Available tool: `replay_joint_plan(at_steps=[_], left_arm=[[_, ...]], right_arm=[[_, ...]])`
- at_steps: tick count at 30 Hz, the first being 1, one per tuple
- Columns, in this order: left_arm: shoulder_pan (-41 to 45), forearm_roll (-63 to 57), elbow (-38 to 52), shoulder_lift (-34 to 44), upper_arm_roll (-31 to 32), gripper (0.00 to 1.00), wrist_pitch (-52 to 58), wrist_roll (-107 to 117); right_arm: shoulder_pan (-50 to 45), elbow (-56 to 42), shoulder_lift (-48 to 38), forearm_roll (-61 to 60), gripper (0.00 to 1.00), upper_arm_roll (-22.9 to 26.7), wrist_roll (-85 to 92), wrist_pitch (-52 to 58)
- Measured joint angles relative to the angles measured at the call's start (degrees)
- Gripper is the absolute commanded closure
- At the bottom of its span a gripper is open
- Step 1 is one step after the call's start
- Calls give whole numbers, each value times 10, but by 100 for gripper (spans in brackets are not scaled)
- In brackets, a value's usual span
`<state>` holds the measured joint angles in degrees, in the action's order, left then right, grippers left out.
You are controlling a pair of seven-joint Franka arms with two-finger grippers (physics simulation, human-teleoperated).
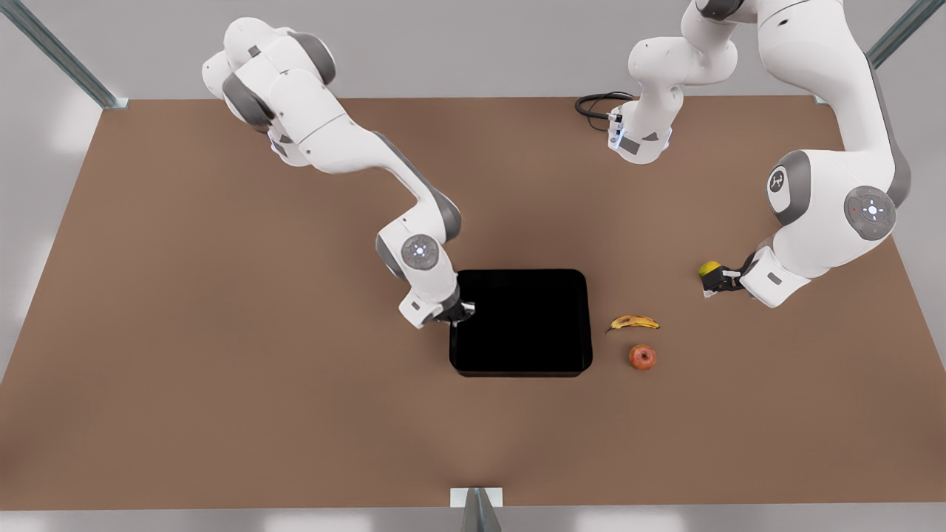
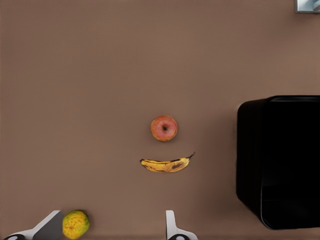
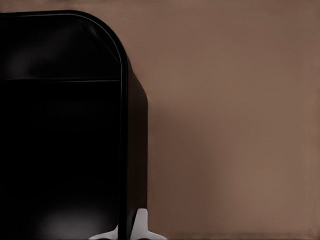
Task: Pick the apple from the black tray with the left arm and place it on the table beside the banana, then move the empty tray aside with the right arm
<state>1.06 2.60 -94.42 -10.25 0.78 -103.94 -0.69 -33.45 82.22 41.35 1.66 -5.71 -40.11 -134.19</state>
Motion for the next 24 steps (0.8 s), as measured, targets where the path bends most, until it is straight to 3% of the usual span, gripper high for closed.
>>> replay_joint_plan(at_steps=[8,11,24], left_arm=[[1,0,0,0,2,0,0,1],[1,0,0,0,2,0,0,2],[1,0,0,0,2,0,0,3]], right_arm=[[89,0,-131,-39,86,10,61,160],[125,0,-147,-59,86,37,104,217],[154,-6,-179,-127,87,259,373,358]])
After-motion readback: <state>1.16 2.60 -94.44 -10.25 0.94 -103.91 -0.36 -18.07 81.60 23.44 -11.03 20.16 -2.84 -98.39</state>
